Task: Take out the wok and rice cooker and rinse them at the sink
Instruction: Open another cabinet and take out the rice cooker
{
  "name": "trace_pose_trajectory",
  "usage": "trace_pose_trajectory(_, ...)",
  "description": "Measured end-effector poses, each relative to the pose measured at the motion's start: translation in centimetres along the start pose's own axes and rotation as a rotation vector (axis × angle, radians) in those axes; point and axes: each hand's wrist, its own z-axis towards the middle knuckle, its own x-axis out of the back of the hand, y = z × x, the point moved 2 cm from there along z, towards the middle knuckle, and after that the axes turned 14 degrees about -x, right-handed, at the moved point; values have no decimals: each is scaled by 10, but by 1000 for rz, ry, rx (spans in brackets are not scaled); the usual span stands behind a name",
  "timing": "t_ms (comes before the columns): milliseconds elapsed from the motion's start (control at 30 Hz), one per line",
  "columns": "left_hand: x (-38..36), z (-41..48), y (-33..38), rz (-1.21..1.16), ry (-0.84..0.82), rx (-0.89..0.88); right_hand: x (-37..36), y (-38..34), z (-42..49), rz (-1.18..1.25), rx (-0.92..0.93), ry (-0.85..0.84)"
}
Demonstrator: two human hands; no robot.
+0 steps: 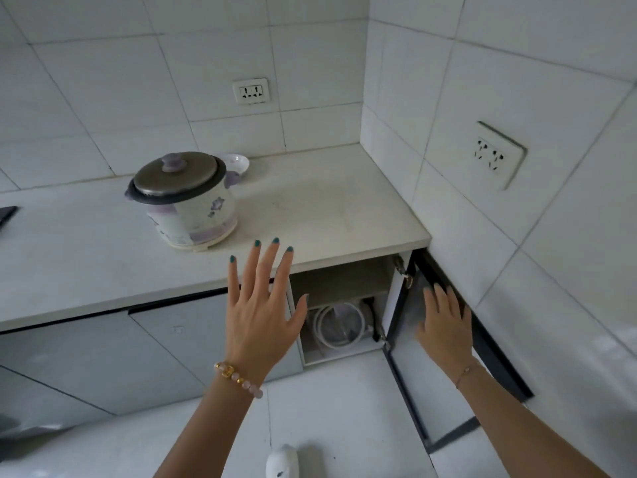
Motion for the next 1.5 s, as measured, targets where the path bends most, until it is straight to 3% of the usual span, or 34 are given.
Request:
trace_pose_trajectory(100,7,-11,15,7,-36,0,-17,38,-10,-146,-126,-120)
trace_pose_trajectory(233,14,-18,29,27,-44,5,-29,75,-23,-158,-278,-235)
trace_pose_trajectory(367,17,-18,42,17,-47,-13,-36,101,-29,-24,-368,-371)
trace_pose_trajectory(500,19,-19,44,7,-43,-13,-38,109,-30,36,-400,-382)
trace_pose_trajectory(733,19,-32,33,28,-84,-7,-34,87,-39,172,-444,-406)
trace_pose_trajectory(900,13,-36,29,16,-107,-27,-37,36,-64,447,-328,-400)
trace_pose_trajectory(1067,13,-43,19,9,-110,-31,-31,-34,-79,672,-217,-609)
trace_pose_trajectory(1100,15,-46,14,12,-113,-21,-29,-50,-80,634,-145,-588)
trace_pose_trajectory(1267,27,-68,-22,46,-113,82,-4,-122,-84,463,271,-175)
trace_pose_trajectory(1400,39,-83,-49,88,-94,178,38,-173,-94,474,452,36)
trace_pose_trajectory(1500,49,-90,-65,123,-72,250,63,-201,-99,482,546,92)
